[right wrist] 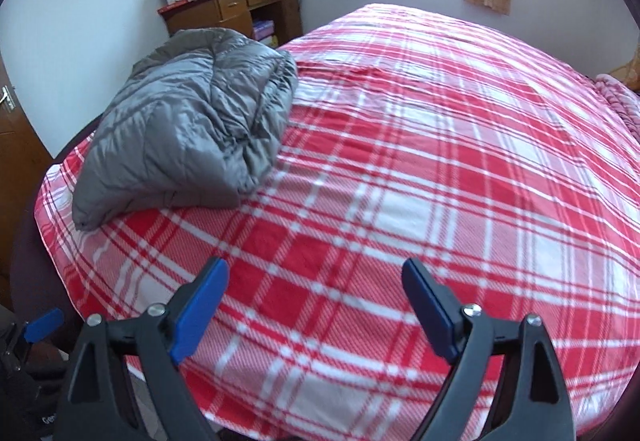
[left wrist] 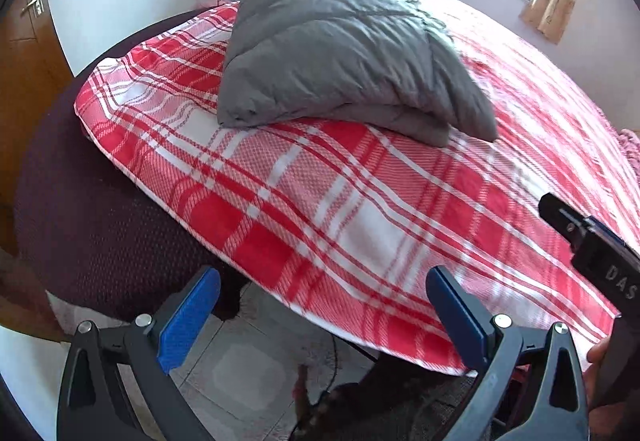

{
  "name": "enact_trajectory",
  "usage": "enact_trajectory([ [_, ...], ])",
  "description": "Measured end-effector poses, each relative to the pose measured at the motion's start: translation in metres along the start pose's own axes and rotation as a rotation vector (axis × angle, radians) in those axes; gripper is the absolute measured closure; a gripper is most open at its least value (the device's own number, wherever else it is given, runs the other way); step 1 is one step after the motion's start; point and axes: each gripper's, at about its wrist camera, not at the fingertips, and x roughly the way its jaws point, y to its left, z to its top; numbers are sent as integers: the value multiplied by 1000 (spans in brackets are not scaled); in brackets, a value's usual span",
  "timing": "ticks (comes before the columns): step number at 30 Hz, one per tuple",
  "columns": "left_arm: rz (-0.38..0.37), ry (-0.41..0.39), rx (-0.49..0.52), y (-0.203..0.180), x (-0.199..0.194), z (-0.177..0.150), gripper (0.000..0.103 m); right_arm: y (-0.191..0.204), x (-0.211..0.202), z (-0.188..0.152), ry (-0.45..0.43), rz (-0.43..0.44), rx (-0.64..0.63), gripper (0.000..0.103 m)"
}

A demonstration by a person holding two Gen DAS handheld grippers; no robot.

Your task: Fold large clothes

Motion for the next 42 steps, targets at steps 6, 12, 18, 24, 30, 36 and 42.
enact_trajectory([
  [6, 69, -172, 77, -2, -53, -11, 1, 4, -27, -8, -33, -42, 1, 13],
  [12, 112, -374, 74, 2, -118, -8, 1, 20, -75, -8, -126, -19, -19, 13],
  [18, 206, -603, 104, -3, -184, -13, 1, 33, -151, 2, -342, 39, -54, 5],
  [24, 192, -704, 102, -1, -219, -19, 1, 41, -193, 0, -513, 95, -60, 1],
  [30, 195, -736, 104, 0, -227, -22, 1, 40, -220, -6, -646, 151, -30, 0],
  [36, 189, -732, 89, 2, -229, -23, 1, 35, -218, -7, -652, 167, 5, 0],
  [42, 180, -745, 81, 2, -232, -26, 1, 34, -215, -11, -631, 171, 7, 0],
])
